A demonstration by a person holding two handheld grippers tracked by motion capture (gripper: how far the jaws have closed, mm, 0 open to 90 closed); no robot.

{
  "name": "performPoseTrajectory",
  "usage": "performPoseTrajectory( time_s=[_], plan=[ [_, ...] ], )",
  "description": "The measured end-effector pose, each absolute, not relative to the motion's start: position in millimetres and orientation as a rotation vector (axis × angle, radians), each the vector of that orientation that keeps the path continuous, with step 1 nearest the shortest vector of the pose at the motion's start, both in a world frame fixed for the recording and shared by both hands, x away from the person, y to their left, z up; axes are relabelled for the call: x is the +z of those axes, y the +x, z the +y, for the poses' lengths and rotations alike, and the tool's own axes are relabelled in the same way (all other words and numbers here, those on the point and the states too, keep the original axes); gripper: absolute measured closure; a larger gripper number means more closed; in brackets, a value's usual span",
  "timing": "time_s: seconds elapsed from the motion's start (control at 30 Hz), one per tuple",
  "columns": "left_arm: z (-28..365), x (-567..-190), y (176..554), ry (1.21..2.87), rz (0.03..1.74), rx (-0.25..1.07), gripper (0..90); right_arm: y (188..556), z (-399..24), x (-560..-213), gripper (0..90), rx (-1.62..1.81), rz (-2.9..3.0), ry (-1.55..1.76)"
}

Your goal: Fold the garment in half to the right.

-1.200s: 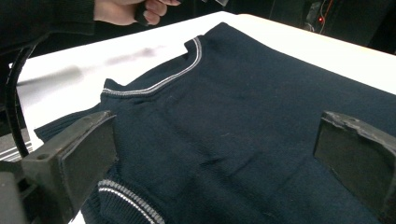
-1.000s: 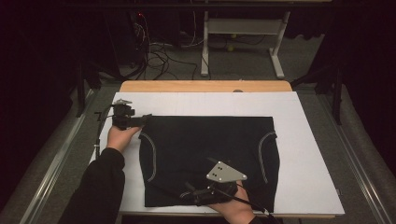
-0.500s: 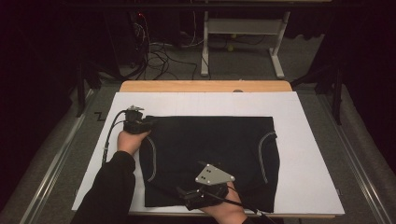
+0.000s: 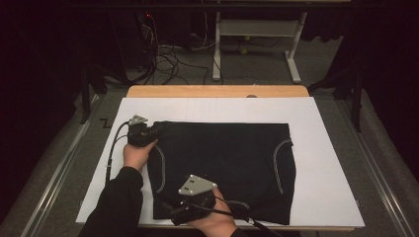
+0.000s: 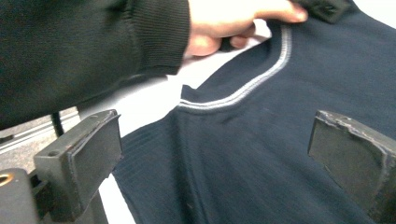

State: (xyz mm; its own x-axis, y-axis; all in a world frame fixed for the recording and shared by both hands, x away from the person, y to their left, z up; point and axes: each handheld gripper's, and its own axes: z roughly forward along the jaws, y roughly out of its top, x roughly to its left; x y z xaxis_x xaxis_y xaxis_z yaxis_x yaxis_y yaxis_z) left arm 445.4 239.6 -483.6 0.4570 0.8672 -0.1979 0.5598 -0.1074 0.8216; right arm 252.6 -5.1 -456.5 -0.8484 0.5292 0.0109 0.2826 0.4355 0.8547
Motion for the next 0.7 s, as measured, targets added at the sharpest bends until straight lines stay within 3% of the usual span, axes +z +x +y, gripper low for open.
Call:
performPoseTrajectory(
  time_s=[0.43, 0.7],
  plan=[
    [242, -484, 443, 1.778, 1.199, 0.385, 72.3, 251, 31, -472, 16.1, 1.265, 2.533, 0.701],
    [241, -484, 441, 1.78, 1.184, 0.402, 72.3, 246, 45, -484, 14.8, 1.165, 2.59, 0.684]
  ],
)
